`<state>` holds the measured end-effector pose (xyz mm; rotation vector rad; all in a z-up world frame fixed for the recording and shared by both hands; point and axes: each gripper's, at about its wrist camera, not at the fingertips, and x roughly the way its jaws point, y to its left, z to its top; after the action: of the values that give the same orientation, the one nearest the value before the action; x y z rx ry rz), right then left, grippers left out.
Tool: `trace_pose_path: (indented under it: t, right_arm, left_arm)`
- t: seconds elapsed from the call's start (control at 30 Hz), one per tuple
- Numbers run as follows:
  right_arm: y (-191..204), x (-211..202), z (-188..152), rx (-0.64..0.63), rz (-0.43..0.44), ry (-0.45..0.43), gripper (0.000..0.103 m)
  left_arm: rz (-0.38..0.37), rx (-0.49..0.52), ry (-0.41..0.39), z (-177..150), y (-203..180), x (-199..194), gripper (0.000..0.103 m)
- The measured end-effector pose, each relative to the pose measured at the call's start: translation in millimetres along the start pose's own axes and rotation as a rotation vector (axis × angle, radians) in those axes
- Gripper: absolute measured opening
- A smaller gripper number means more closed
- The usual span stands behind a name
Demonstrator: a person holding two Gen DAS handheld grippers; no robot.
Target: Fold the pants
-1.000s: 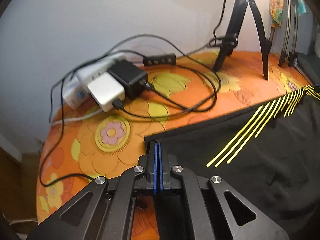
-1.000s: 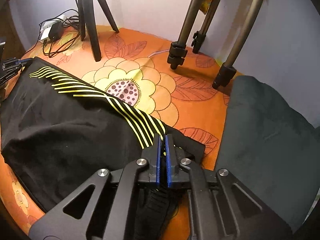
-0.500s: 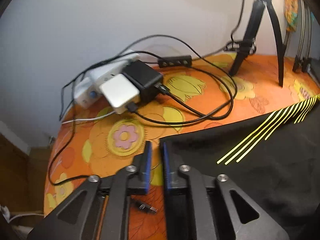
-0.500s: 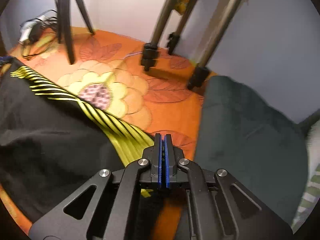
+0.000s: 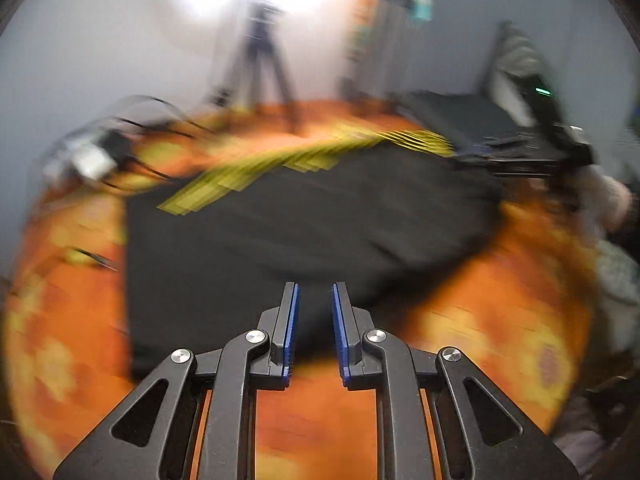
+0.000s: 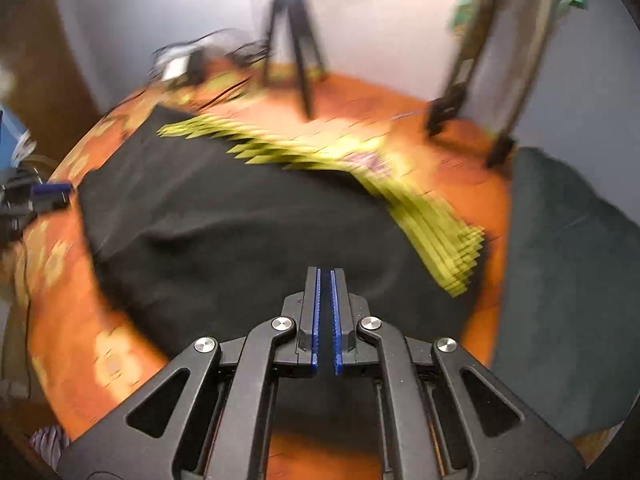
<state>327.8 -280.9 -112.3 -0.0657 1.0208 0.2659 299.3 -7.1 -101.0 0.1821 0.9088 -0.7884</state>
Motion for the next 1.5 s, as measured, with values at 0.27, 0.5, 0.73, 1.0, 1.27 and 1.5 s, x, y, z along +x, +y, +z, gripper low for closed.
trace_pose_path:
  t: [0.27,0.5,0.73,1.0,1.27,1.5]
  right_arm:
    - [12,-8,-48,0.066,0.003,0.037,0.007]
    - [-36,-32,-86,0.257,0.013,0.041,0.045]
    - [-51,-36,-106,0.378,0.054,0.052,0.045]
    - [-60,-16,-106,0.415,0.037,0.049,0.046]
    - [-58,-14,-104,0.353,0.041,0.051,0.029]
    - [-53,-21,-104,0.311,-0.010,0.024,0.027]
  left_arm:
    - [-0.141,-0.098,0.060,3,-24,35,0.031]
    - [-0.119,-0.157,0.078,8,-23,53,0.050]
    - [-0.138,-0.211,0.099,1,-21,62,0.050]
    - [-0.166,-0.288,0.054,10,-5,71,0.050]
    - [-0.144,-0.221,0.043,1,-16,68,0.007]
    - [-0.091,-0.124,0.062,-14,-35,60,0.006]
